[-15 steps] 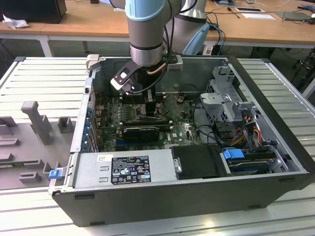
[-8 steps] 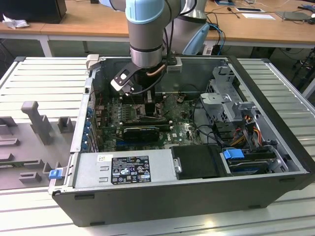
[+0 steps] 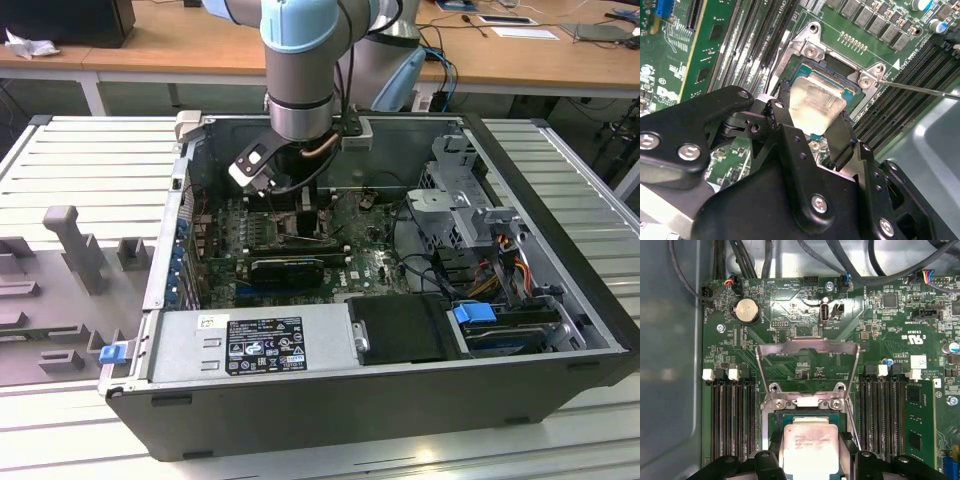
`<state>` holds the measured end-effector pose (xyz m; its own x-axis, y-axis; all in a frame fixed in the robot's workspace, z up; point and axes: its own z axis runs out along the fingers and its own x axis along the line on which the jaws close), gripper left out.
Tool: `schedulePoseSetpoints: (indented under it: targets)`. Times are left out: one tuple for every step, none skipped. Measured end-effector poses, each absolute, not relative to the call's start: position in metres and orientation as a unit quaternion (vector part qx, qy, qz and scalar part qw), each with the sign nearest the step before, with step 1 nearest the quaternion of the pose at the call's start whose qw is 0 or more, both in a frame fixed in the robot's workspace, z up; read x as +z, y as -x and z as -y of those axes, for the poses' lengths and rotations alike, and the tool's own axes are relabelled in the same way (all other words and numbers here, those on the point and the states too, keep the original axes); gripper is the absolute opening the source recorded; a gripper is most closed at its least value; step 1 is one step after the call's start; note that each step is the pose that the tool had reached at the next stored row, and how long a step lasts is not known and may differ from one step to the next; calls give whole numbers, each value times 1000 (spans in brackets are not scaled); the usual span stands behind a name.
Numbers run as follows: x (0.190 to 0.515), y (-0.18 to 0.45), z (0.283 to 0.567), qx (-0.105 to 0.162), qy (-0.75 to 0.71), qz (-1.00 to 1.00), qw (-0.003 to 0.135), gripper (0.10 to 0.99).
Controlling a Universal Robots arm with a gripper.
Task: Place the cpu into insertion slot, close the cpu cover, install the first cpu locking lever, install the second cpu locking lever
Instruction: 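Place the cpu into insertion slot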
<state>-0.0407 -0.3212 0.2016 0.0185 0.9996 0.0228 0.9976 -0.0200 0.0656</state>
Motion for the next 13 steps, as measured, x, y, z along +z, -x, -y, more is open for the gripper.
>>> schedulePoseSetpoints:
  targets:
    - [201, 41, 321, 31, -713, -700, 16, 529]
    - [201, 41, 321, 31, -713, -700, 15, 529]
    - [201, 41, 321, 31, -713, -700, 15, 529]
    - [200, 41, 321, 31, -713, -700, 15, 529]
    - [200, 41, 321, 31, -713, -700, 15, 529]
    - [201, 41, 321, 31, -713, -700, 15, 529]
    - [201, 41, 321, 31, -713, -700, 15, 529]
    - [201, 42, 321, 31, -714, -700, 15, 529]
    - [201, 42, 321, 31, -714, -700, 15, 529]
    - [201, 42, 321, 31, -714, -700, 15, 529]
    - [201, 42, 321, 31, -714, -700, 15, 529]
    - [201, 42, 321, 31, -714, -700, 15, 529]
    - [201, 42, 321, 31, -714, -700, 15, 529]
